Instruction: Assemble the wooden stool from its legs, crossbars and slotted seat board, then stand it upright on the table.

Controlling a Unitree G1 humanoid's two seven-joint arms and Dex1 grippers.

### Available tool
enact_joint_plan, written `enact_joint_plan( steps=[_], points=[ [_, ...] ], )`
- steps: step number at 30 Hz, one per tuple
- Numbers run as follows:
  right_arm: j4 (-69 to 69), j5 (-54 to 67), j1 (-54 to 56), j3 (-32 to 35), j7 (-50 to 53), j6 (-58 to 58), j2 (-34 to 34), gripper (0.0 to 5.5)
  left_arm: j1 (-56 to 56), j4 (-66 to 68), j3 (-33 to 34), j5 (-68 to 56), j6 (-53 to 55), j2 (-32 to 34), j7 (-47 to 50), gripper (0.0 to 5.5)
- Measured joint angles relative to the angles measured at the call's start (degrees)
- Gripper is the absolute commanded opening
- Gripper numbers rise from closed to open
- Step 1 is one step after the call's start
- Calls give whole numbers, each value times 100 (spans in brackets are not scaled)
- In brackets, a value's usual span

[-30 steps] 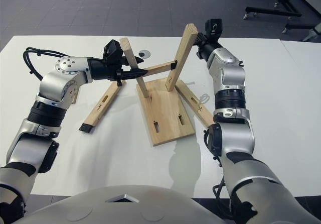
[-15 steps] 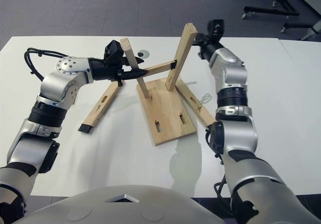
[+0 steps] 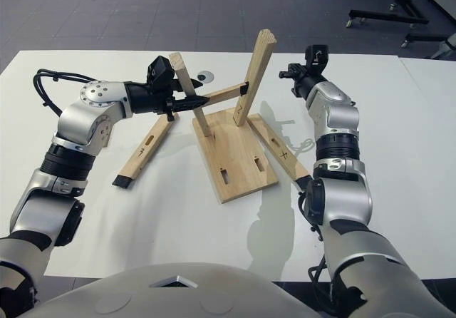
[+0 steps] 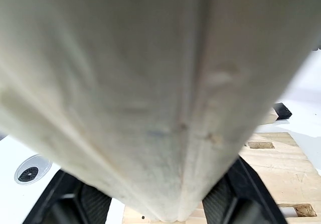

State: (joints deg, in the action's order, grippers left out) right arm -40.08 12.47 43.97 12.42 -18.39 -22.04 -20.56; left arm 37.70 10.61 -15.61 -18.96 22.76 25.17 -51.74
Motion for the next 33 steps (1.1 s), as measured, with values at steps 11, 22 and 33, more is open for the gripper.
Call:
enact_joint_plan(
  steps=[11, 22, 33],
  points=[
    [41, 7, -7, 57, 8, 17, 75, 3, -222, -475, 275, -124, 596, 128, -117, 209],
    [228, 7, -89, 60, 50, -35, 125, 3, -220, -809, 128, 20, 714, -74, 85, 209],
    [249, 6, -133, 56, 48, -39, 131, 0, -221, -806, 90, 31, 793, -118, 216, 250]
  ],
)
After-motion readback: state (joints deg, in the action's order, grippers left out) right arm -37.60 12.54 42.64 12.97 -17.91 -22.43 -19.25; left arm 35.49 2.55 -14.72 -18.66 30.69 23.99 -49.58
